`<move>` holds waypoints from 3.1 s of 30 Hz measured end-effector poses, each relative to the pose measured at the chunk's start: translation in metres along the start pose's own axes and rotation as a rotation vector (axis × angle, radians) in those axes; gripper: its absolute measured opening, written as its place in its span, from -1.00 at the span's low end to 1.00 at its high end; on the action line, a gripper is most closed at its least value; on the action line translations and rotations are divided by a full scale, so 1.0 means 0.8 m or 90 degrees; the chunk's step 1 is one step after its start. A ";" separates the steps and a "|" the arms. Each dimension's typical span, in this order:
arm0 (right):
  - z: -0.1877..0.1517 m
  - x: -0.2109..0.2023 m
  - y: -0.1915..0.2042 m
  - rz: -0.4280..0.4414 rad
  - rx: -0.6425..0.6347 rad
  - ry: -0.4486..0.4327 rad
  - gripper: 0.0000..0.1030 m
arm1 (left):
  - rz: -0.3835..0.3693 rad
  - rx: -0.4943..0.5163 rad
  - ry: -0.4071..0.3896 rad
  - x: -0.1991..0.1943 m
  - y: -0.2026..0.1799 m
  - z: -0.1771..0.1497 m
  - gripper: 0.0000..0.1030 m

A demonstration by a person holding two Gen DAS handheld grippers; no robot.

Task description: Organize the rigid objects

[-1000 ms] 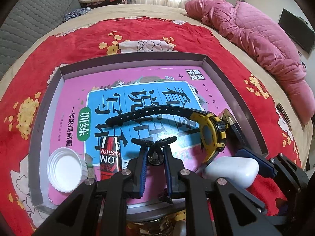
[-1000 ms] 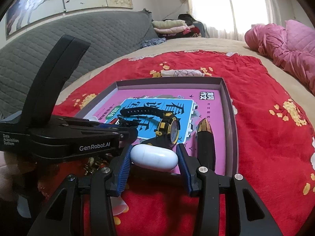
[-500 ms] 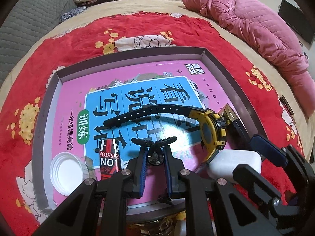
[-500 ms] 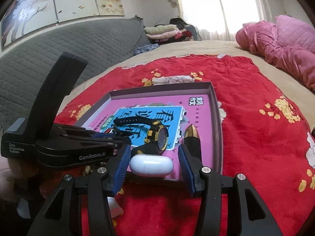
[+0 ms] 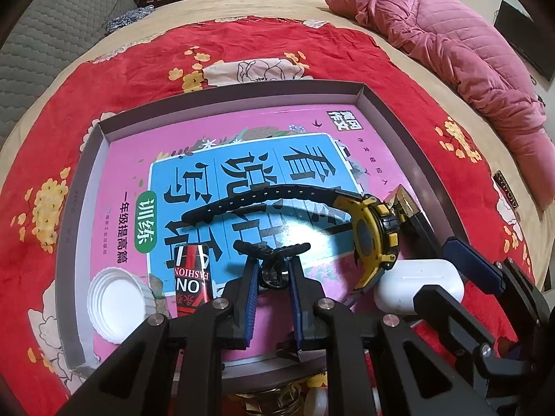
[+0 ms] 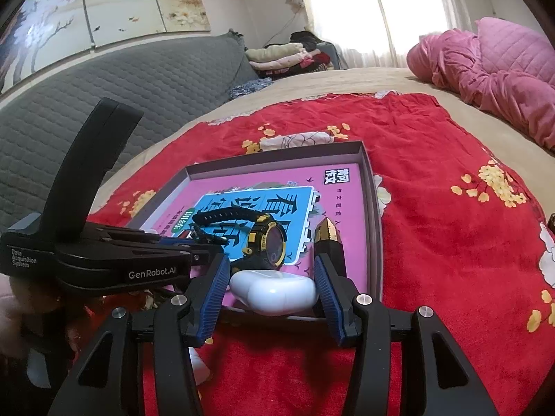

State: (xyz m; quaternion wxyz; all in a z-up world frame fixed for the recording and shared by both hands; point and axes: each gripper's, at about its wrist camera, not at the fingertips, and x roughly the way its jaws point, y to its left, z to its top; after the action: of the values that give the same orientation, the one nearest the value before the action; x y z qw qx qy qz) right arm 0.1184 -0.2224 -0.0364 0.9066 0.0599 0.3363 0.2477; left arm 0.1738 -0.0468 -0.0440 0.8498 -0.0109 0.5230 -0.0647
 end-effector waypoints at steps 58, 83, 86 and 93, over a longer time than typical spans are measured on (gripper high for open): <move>0.005 -0.008 0.008 -0.039 -0.045 -0.033 0.37 | 0.002 -0.039 -0.054 -0.041 0.017 -0.014 0.17; -0.003 -0.043 0.002 -0.061 -0.029 -0.048 0.44 | -0.011 -0.044 -0.070 -0.075 0.020 -0.025 0.17; -0.005 -0.048 0.011 -0.057 -0.038 -0.046 0.44 | -0.013 -0.044 -0.072 -0.078 0.021 -0.028 0.17; -0.008 -0.057 0.015 -0.060 -0.033 -0.040 0.44 | -0.022 -0.050 -0.075 -0.089 0.027 -0.037 0.17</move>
State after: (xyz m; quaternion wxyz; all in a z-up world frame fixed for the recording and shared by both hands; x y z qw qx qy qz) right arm 0.0800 -0.2347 -0.0115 0.9285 0.0282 0.3039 0.2113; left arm 0.1182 -0.0154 0.0038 0.8766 -0.0573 0.4743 -0.0579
